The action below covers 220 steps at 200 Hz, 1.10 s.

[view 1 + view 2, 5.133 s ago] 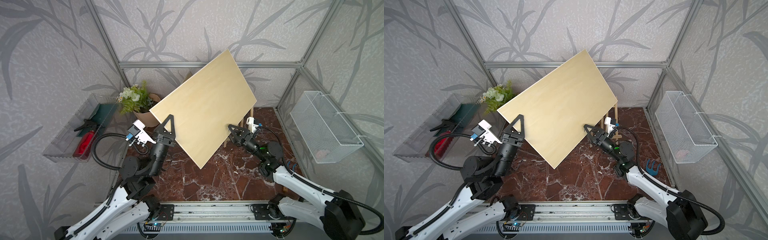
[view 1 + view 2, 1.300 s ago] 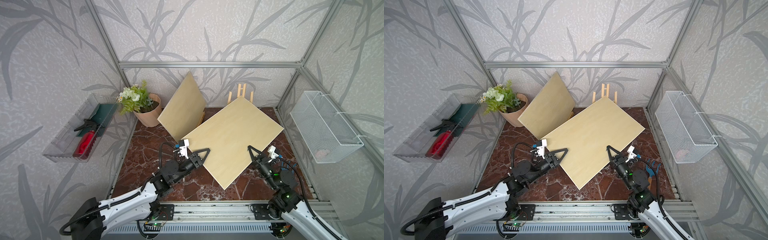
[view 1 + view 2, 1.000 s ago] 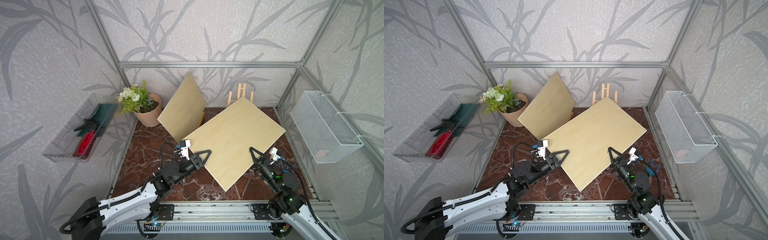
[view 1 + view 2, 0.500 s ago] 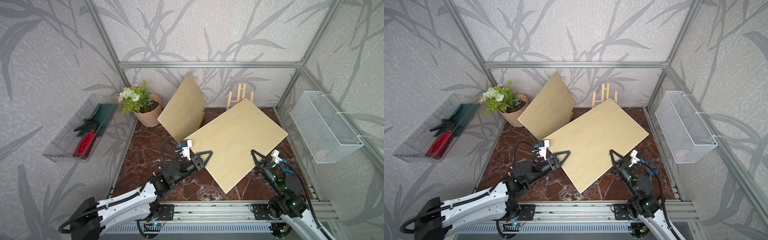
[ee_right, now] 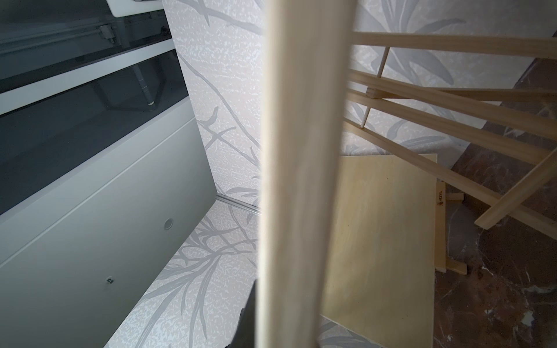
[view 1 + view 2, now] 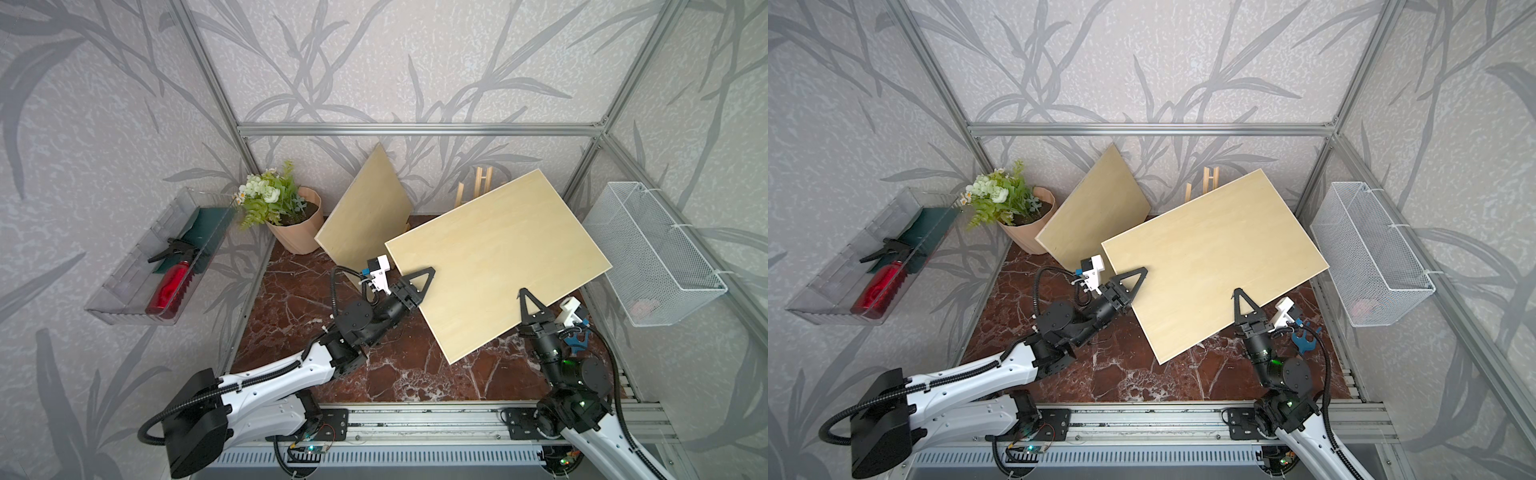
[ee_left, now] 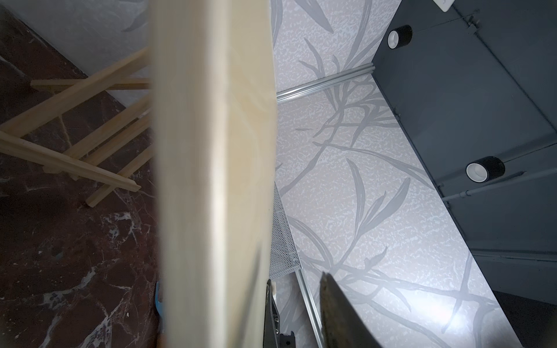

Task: Disassemble the easel
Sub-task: Place the drawing board at the center of the board.

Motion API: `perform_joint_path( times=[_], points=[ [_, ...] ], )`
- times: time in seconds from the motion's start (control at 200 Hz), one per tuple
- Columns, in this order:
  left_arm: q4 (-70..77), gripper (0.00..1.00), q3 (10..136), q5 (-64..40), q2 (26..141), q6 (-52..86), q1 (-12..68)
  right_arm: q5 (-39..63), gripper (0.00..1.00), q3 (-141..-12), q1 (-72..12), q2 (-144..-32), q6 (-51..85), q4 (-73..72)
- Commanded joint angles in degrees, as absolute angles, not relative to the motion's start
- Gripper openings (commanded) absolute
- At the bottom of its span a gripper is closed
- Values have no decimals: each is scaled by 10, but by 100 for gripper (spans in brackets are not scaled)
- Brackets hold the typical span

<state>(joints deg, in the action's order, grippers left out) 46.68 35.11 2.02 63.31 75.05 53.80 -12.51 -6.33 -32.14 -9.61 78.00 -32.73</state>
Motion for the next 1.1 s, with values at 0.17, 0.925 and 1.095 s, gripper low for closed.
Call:
perform_joint_path(
  times=[0.17,0.925,1.095],
  points=[
    [601,40,400,-25,648,765,545,-152,0,-76,-318,-148,705,-441],
    [540,0,377,-50,586,679,544,-124,0,-122,-318,-106,722,-275],
    [493,0,371,-31,543,656,544,-95,0,-128,-318,-74,713,-181]
  ],
)
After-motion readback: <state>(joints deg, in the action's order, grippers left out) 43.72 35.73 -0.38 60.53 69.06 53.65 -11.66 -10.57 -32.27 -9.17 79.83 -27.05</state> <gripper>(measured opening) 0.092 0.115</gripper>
